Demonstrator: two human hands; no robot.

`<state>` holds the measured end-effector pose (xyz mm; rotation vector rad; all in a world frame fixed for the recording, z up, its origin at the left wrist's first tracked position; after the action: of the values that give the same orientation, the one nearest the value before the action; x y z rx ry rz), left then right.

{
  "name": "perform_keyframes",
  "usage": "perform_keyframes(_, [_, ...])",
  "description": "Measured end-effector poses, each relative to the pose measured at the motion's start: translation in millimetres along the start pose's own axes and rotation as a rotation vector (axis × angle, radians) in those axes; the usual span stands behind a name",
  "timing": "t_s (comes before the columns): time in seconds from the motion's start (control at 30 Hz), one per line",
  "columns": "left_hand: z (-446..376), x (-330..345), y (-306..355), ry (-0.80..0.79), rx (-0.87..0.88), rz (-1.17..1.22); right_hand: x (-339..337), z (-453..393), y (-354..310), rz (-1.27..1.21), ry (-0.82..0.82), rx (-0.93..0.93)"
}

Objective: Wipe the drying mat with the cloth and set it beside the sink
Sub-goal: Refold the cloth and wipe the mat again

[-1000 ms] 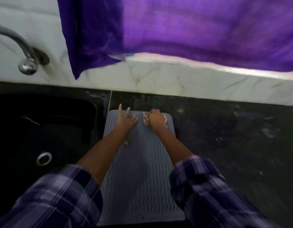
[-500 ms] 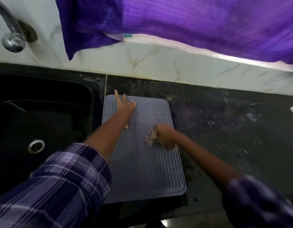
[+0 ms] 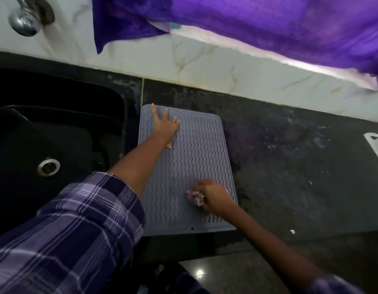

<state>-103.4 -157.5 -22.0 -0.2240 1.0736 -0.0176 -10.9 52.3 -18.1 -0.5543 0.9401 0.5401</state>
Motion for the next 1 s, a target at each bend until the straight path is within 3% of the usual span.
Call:
perform_keyframes(0.07, [10,-2,5,0.026,-0.02,0.009,-20,-10,2,0.06,-0.139,0.02])
perform_keyframes(0.1, [14,-4,9,0.054,-0.023,0.023,-37,-23,4,0.053,-0.131,0.058])
perform_keyframes(0.23, [24,-5,25,0.002,0.041,0.274,-77,-81,20,0.065,0.195,0.219])
perform_keyframes(0.3, [30,1,37,-0.079,0.063,0.325,-62,-84,16,0.14,0.241,0.203])
perform_keyframes(0.4, [33,9,49,-0.045,0.027,0.207,-21,-40,14,0.164,0.281,0.11])
perform_keyframes(0.5, [33,6,51,-0.021,-0.022,0.101,28,39,3,0.169,0.132,0.02])
perform_keyframes(0.6, [39,3,57,-0.034,-0.048,0.067,24,48,5,0.213,-0.097,0.04])
perform_keyframes(0.63, [41,4,59,-0.02,-0.05,0.07,10,37,6,0.149,-0.087,0.086])
perform_keyframes(0.73, [42,8,58,0.016,-0.064,0.098,-24,-4,8,-0.002,0.181,0.166])
perform_keyframes(0.9, [47,8,60,0.017,-0.025,0.091,34,40,-7,0.145,0.286,0.104])
perform_keyframes(0.93, [48,7,59,0.005,-0.02,0.07,44,59,-9,0.123,0.259,0.073])
perform_keyframes(1.0, [48,4,60,-0.01,-0.011,0.038,46,73,-1,0.071,0.054,0.048])
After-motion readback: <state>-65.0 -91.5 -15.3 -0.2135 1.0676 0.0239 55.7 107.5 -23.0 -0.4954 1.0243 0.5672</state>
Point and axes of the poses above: each hand's wrist, its own z-axis away from the middle knuckle, its own x-axis out of the palm, y = z × x, the point moved 4 cm from there along -z, towards the middle knuckle, and after that the axes turned 1 degree about -y, right-handed, at the moved point
